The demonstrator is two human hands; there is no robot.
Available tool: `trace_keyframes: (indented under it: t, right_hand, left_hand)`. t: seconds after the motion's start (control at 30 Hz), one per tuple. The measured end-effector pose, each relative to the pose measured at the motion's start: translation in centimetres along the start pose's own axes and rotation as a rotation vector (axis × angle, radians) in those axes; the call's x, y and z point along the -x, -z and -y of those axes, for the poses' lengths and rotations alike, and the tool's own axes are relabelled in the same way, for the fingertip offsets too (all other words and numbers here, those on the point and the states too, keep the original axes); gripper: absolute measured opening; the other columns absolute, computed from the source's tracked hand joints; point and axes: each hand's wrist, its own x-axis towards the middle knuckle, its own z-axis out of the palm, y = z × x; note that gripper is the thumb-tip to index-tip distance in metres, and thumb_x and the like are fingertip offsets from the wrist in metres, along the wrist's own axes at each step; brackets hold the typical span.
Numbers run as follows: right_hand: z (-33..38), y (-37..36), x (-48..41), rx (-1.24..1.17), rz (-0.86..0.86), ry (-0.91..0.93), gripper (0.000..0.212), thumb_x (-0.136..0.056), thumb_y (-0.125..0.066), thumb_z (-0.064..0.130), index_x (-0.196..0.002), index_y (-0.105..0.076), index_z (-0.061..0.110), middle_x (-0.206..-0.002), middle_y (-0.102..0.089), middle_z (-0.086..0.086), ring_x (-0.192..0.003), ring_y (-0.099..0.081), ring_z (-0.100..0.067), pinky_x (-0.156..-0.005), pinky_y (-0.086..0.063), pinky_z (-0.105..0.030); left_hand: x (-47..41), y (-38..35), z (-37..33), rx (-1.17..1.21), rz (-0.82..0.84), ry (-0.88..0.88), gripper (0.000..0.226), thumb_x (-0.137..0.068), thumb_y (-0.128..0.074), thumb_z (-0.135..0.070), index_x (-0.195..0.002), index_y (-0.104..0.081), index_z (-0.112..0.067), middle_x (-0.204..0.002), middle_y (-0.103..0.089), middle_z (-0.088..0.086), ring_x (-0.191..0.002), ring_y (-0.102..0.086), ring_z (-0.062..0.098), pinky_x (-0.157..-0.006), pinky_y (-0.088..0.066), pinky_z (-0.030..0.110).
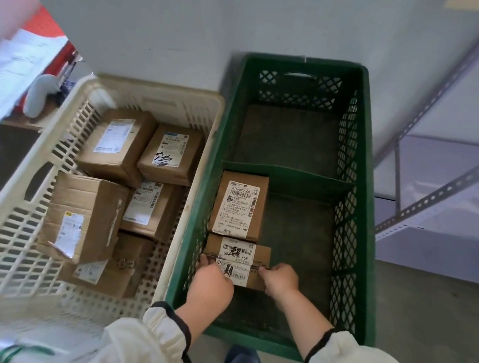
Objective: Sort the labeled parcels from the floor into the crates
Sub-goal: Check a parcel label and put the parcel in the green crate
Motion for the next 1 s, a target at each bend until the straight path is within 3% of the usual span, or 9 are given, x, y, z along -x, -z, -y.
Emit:
trace_keyframes:
  t: [0.17,0.27,0.4,0.5,0.57,0.63,0.77,0.9,1.0]
  right_hand:
    - [0.2,-0.1,0.0,0.001,-0.006,0.002,0.020,-0.087,-0.062,0.024,-0.076,-0.049,0.014,-0.097,-0.062,-0.010,-0.091,-0.062,-0.026,-0.082,-0.056,-0.041]
    - [0.2,-0.2,-0.1,0.023,0.004,0.010,0.021,-0.087,-0.062,0.023,-0.073,-0.049,0.015,-0.096,-0.062,-0.011,-0.091,-0.062,-0.027,-0.081,-0.057,-0.041]
    - [0.1,-0.1,-0.1,0.028,0.018,0.016,0.021,-0.088,-0.061,0.023,-0.074,-0.048,0.015,-0.096,-0.061,-0.011,-0.088,-0.062,-0.024,-0.079,-0.056,-0.035]
    - [0.0,0.1,0.0,-0.026,0.030,0.003,0.018,-0.087,-0.065,0.023,-0.085,-0.056,0.008,-0.095,-0.061,-0.011,-0.084,-0.060,-0.022,-0.080,-0.056,-0.035]
    - [0.0,0.4,0.5,-0.072,0.041,-0.019,0.035,-0.086,-0.067,0.024,-0.109,-0.056,0.001,-0.102,-0.061,-0.013,-0.089,-0.059,-0.022,-0.079,-0.056,-0.033]
    - [0.4,1.1,1.5,-0.047,0.045,-0.010,0.048,-0.085,-0.067,0.026,-0.122,-0.051,-0.001,-0.110,-0.060,-0.014,-0.097,-0.059,-0.025,-0.081,-0.055,-0.033]
    - [2.3,2.3,5.8,0.138,-0.104,0.249,0.060,-0.086,-0.066,0.028,-0.135,-0.044,0.002,-0.132,-0.054,-0.015,-0.119,-0.053,-0.028,-0.096,-0.045,-0.036]
    - [5.7,1.9,12.8,0.157,-0.149,0.613,0.047,-0.087,-0.064,0.022,-0.130,-0.050,0.010,-0.129,-0.056,-0.003,-0.112,-0.053,-0.013,-0.092,-0.043,-0.026]
    - [8.0,-0.3,17.9,0.215,-0.115,0.784,0.045,-0.088,-0.062,0.027,-0.130,-0.051,0.016,-0.128,-0.055,0.004,-0.111,-0.052,-0.009,-0.089,-0.043,-0.023]
  left_hand:
    - [0.1,0.1,-0.7,-0.160,0.131,0.037,0.062,-0.097,-0.037,-0.019,-0.150,-0.010,-0.003,-0.158,0.004,0.016,-0.146,-0.006,0.033,-0.118,-0.017,0.042]
    - [0.3,0.1,-0.9,-0.212,0.188,0.072,0.071,-0.096,-0.038,-0.022,-0.150,0.005,-0.003,-0.158,0.014,0.011,-0.146,0.005,0.033,-0.118,-0.016,0.046]
    - [0.4,0.2,-1.0,-0.208,0.231,0.074,0.073,-0.095,-0.038,-0.023,-0.150,0.006,-0.006,-0.158,0.017,0.009,-0.145,0.010,0.034,-0.117,-0.015,0.052]
    - [0.1,-0.2,-0.5,-0.085,0.184,0.003,0.065,-0.093,-0.036,-0.025,-0.151,-0.011,-0.014,-0.159,0.005,0.010,-0.146,0.003,0.032,-0.117,-0.014,0.053]
    - [0.6,0.4,-0.2,0.132,0.084,-0.038,0.047,-0.092,-0.044,-0.027,-0.139,-0.039,-0.018,-0.153,-0.027,0.009,-0.141,-0.026,0.026,-0.114,-0.028,0.046]
    - [1.5,1.4,0.1,0.385,-0.001,-0.095,0.034,-0.092,-0.052,-0.024,-0.126,-0.049,-0.023,-0.135,-0.052,-0.002,-0.121,-0.050,0.015,-0.103,-0.043,0.033]
    - [4.7,4.7,0.7,0.805,-0.012,-0.233,0.048,-0.096,-0.050,-0.020,-0.142,-0.037,-0.027,-0.136,-0.051,-0.009,-0.124,-0.049,0.008,-0.104,-0.045,0.035]
    - [7.7,9.2,2.7,0.852,-0.154,-0.385,0.044,-0.098,-0.047,-0.019,-0.141,-0.040,-0.023,-0.128,-0.050,-0.015,-0.118,-0.048,0.001,-0.091,-0.042,0.011]
    - [10.3,12.5,5.8,0.846,-0.272,-0.448,0.039,-0.098,-0.048,-0.020,-0.137,-0.046,-0.020,-0.127,-0.054,-0.014,-0.110,-0.052,-0.002,-0.092,-0.044,0.013]
